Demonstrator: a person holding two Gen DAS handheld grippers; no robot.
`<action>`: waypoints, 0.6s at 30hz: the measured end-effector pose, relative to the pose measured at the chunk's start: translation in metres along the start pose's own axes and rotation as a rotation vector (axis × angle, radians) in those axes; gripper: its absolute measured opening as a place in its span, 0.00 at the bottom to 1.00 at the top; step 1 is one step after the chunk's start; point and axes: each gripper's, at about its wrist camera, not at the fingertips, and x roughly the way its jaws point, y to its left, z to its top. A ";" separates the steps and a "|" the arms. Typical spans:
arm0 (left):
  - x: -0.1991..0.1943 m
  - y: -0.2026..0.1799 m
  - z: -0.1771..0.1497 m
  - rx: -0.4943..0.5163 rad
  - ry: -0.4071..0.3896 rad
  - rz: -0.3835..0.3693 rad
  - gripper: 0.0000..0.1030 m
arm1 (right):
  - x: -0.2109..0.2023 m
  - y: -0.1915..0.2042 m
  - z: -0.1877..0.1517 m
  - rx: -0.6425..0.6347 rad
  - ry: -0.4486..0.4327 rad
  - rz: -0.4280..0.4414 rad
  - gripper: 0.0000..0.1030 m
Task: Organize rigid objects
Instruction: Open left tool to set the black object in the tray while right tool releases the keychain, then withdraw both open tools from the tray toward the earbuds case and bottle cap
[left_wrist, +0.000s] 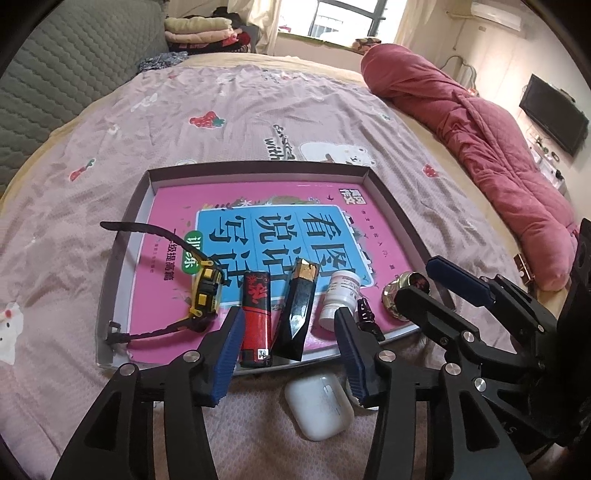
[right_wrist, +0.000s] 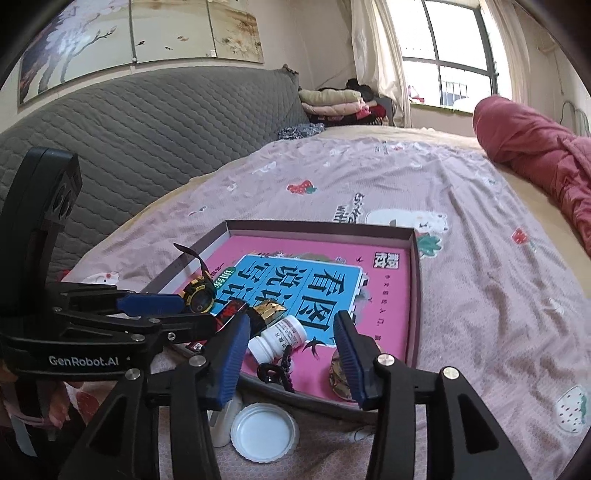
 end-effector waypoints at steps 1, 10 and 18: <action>-0.001 0.000 0.000 -0.001 -0.001 0.001 0.50 | -0.001 0.000 0.000 -0.006 -0.003 -0.004 0.46; -0.014 0.000 -0.005 0.002 -0.007 0.004 0.56 | -0.017 0.005 -0.003 -0.048 -0.041 -0.042 0.48; -0.026 -0.004 -0.009 0.016 -0.010 0.009 0.57 | -0.030 0.007 -0.007 -0.049 -0.041 -0.052 0.50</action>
